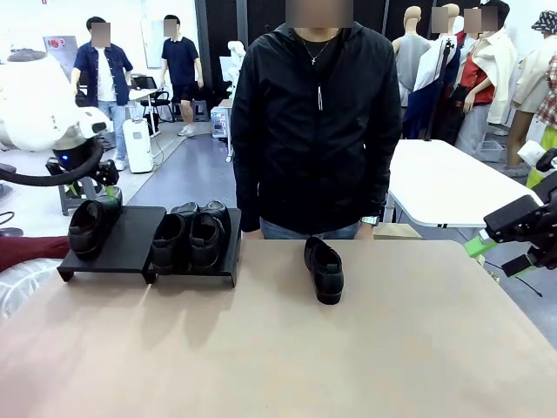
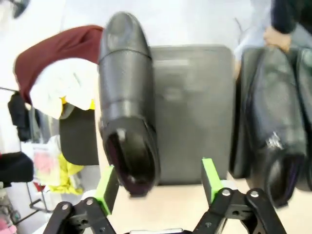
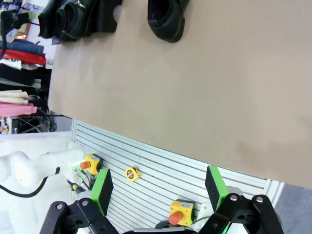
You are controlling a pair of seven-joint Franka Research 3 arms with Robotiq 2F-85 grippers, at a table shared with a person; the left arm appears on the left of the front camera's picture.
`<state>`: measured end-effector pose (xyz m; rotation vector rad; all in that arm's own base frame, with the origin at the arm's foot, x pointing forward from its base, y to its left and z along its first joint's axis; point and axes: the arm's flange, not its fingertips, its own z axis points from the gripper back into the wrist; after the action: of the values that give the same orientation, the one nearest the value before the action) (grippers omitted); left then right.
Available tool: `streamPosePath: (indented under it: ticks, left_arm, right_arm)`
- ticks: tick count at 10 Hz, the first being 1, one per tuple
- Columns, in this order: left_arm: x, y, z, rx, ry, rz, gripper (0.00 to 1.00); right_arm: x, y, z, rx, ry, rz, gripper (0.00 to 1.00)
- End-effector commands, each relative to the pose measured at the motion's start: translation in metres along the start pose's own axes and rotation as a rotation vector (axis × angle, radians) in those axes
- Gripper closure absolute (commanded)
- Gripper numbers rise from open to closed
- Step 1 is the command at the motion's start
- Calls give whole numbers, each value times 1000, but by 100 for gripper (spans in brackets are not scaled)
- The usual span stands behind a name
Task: Organize the shoes by placing them on the stand.
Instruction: Place the Shoe from the middle of the table onto the Shoes Stand.
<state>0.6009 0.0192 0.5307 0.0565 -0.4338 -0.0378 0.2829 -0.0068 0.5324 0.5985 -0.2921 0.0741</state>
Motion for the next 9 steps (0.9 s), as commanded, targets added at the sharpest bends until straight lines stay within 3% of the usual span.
streamPosePath:
  ticks: [1,4,5,6,7,8,9]
  left_arm:
    - [-64,4,49,-135,72,-125,0]
    - [-161,32,94,-292,165,-267,0]
    - [-184,53,94,-324,211,-262,0]
    - [-194,79,87,-443,233,-229,0]
    - [-200,95,77,-589,241,-362,0]
    - [-201,95,68,-896,123,-562,0]
    - [-195,81,62,-981,114,-576,0]
  right_arm:
    - [4,0,-1,12,-14,20,0]
    - [4,0,-1,12,-14,20,0]
    - [4,0,-1,12,-14,20,0]
    - [4,0,-1,12,-14,20,0]
    - [4,0,-1,12,-14,20,0]
    - [4,0,-1,12,-14,20,0]
    - [4,0,-1,12,-14,20,0]
